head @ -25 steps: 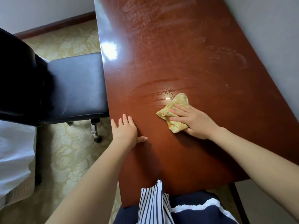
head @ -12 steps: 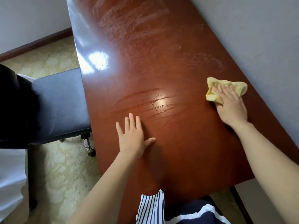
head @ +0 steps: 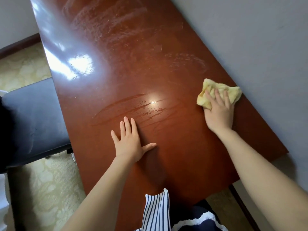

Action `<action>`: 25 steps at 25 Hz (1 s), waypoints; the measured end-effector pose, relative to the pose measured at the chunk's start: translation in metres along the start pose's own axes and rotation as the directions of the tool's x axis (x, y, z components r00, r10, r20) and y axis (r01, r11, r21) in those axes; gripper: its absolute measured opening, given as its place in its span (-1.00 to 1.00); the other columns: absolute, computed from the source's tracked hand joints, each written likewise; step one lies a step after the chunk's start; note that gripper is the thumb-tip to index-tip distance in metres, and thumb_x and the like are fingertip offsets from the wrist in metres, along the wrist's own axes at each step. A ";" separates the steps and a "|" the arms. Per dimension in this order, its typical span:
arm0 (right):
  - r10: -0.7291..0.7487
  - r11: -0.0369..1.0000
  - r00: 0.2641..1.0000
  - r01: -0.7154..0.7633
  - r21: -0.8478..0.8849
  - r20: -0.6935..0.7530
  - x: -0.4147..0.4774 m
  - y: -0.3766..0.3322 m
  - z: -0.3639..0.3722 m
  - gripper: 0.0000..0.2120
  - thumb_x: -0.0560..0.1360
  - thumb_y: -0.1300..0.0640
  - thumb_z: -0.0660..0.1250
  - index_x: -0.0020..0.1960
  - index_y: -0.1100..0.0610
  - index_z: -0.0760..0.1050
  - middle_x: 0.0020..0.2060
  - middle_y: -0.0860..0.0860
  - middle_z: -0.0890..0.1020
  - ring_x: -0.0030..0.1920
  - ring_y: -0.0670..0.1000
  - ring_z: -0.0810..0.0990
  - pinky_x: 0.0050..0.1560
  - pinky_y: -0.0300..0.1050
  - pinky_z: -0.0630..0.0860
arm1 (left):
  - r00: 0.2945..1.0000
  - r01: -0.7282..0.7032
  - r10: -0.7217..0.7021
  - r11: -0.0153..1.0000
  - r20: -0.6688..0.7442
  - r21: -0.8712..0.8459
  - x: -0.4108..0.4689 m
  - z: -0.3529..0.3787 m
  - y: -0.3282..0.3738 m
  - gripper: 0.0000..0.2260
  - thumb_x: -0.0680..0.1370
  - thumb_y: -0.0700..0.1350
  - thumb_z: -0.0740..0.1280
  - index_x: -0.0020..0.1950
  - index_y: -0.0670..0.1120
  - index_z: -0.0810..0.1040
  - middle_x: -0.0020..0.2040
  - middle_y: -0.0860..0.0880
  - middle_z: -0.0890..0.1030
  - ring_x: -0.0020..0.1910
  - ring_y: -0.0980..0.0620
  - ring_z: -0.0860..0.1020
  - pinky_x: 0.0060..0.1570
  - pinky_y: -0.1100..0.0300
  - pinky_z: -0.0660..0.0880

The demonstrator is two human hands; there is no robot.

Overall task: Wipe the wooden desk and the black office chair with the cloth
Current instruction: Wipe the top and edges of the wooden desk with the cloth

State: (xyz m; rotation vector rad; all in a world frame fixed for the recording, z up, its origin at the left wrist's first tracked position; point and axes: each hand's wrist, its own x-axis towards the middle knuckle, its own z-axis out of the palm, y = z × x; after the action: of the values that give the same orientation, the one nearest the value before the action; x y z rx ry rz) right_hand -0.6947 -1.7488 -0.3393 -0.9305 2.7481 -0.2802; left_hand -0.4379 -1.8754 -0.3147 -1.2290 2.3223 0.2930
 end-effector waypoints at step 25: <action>-0.107 0.983 0.984 0.126 -0.133 0.141 -0.063 0.063 -0.015 -0.36 0.56 -0.02 0.15 0.52 -0.21 -0.13 0.54 -0.11 -0.06 0.53 -0.02 -0.19 0.48 0.08 -0.02 | 0.999 0.032 -0.032 0.999 0.044 -0.009 -0.002 0.004 0.002 0.10 0.33 0.50 0.16 0.51 -0.10 -0.37 0.52 -0.10 -0.37 0.52 -0.06 -0.28 0.41 -0.23 0.05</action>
State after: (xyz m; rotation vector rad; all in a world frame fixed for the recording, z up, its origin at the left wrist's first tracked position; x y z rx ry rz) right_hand -0.6860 -1.6591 -0.3314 -1.1070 2.6228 -0.0404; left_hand -0.4371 -1.8707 -0.3172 -1.2510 2.2645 0.3178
